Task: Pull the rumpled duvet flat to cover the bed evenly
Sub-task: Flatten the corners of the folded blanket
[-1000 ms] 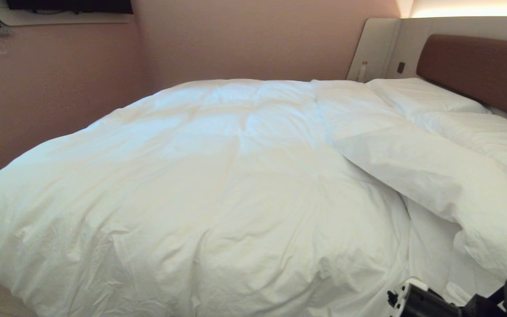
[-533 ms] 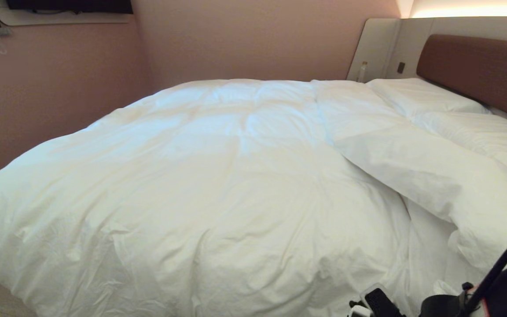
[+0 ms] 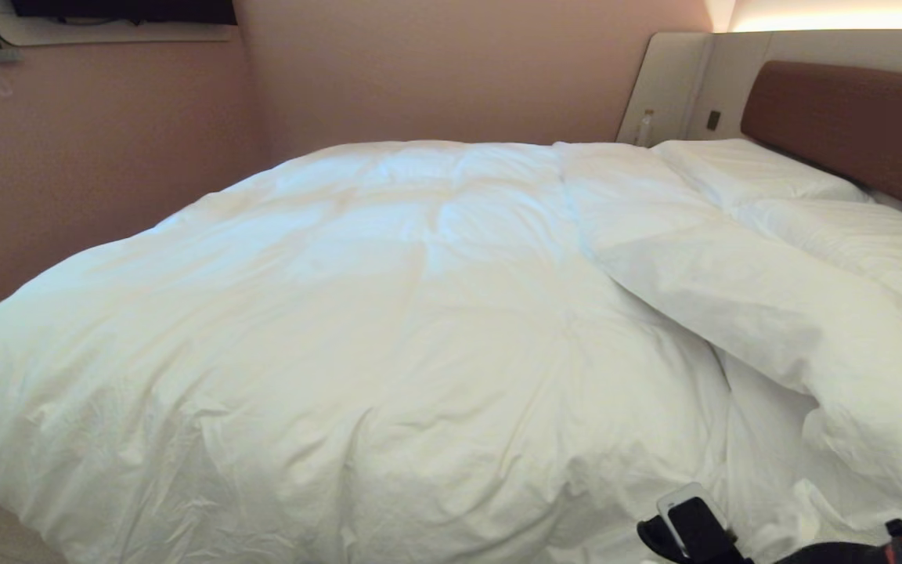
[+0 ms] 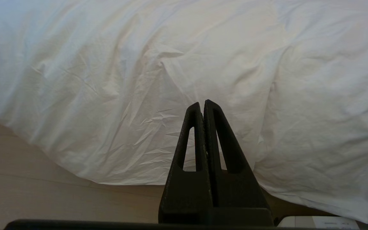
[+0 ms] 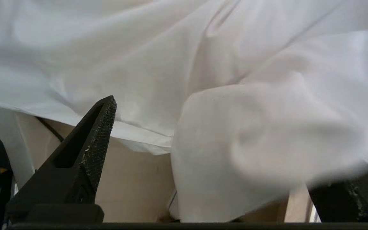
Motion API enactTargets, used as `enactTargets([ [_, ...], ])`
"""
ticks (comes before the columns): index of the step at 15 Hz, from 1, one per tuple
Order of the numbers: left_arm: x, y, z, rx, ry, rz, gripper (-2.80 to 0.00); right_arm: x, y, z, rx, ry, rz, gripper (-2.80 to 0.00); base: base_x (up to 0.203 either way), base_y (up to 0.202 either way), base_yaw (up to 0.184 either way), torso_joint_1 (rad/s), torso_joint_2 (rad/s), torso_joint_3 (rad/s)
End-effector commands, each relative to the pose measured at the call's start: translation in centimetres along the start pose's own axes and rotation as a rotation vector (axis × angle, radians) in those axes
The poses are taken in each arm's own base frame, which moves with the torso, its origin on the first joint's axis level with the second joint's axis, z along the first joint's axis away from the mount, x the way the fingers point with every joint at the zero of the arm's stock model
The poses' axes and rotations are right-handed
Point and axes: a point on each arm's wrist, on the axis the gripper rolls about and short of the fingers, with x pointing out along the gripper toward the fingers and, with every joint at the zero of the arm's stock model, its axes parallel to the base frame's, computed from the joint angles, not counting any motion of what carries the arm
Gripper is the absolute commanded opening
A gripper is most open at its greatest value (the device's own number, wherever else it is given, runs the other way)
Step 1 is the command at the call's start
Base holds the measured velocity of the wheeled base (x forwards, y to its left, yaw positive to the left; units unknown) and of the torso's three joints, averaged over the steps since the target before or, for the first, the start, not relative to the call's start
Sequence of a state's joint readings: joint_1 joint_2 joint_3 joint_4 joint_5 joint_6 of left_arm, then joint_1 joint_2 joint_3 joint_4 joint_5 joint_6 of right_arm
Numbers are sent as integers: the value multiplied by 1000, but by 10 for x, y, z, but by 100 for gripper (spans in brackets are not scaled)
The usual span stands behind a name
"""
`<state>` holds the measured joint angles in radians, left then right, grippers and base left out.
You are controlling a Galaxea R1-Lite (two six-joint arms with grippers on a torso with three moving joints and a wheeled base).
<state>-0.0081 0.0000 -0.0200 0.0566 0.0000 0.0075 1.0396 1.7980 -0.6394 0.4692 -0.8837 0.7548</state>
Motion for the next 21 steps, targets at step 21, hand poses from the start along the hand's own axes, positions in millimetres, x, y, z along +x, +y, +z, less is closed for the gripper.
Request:
enactTargets([
  [21, 0, 0, 0, 0, 2, 0, -280, -62, -64, 44, 223, -151, 64, 0, 0, 0, 0, 0, 0, 0],
])
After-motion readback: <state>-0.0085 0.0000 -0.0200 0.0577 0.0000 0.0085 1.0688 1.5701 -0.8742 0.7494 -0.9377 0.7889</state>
